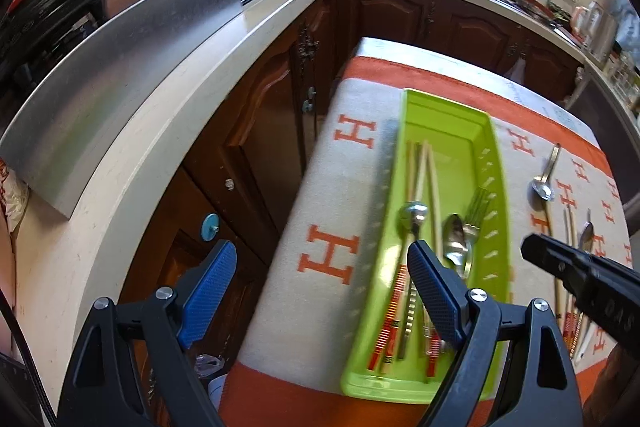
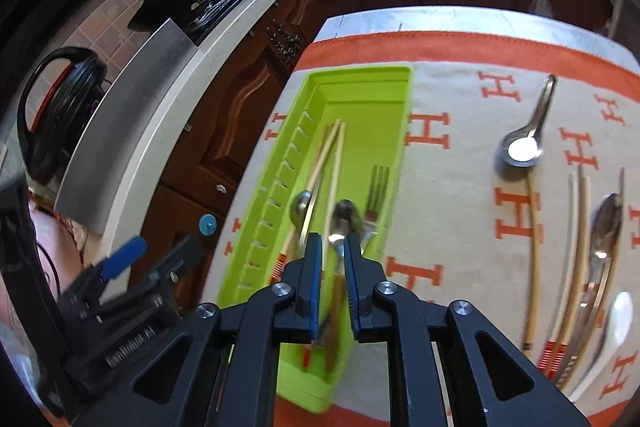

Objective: Organize utensils
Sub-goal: 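Carry the wooden-handled spoon into the green tray and open the right tool, then grasp the white ceramic spoon with the right tool while the left tool reaches a large silver spoon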

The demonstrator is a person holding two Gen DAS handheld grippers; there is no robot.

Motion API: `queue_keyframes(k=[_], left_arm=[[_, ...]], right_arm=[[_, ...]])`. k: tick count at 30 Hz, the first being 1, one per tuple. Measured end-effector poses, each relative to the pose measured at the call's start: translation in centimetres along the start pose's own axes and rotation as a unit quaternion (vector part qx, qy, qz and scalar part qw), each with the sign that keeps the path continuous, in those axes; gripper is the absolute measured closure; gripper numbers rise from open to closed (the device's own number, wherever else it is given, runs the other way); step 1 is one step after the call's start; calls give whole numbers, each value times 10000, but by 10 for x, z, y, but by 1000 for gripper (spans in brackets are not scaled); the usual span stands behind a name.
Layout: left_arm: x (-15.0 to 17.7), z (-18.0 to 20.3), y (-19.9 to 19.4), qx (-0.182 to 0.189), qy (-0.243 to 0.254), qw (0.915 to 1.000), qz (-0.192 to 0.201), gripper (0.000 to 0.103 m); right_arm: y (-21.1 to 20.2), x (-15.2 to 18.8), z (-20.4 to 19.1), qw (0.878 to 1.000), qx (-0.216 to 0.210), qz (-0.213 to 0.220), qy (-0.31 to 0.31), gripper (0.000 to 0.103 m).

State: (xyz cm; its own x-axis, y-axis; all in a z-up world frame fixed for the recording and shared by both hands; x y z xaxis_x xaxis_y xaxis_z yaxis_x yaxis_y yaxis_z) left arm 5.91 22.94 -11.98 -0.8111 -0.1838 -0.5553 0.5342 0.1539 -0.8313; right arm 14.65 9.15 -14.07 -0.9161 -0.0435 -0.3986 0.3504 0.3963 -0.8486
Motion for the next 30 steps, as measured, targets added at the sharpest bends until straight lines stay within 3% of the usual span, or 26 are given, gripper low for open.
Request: queue_keyframes(k=[9, 14, 20, 30], left_arm=[[6, 67, -20, 541, 705, 9960, -10, 17], [15, 112, -24, 1039, 1105, 9882, -196, 17], [25, 159, -22, 1680, 1235, 9772, -410, 17], [53, 216, 0, 1730, 1618, 9675, -888, 17]], right_arm=[[-65, 45, 88, 9984, 465, 295, 148, 82], [-100, 64, 139, 9962, 496, 508, 501, 70], [-128, 85, 194, 9936, 456, 588, 845, 70], [-115, 121, 261, 9880, 43, 330, 1511, 70]])
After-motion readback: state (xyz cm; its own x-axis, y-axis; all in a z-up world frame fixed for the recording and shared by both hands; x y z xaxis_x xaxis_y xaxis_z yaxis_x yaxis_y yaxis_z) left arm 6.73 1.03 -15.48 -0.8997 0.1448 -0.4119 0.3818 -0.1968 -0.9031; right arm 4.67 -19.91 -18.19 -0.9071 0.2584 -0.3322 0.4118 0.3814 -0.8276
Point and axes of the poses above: each gripper's, at about its wrist camera, not at the fingertips, and y roughly the way its jaws point, z to its right, x to its underside, the point moved 4 cm from there along y, roughly the way its jaws point, and after that the axes turned 3 degrees about y, right-handed, at the moved point
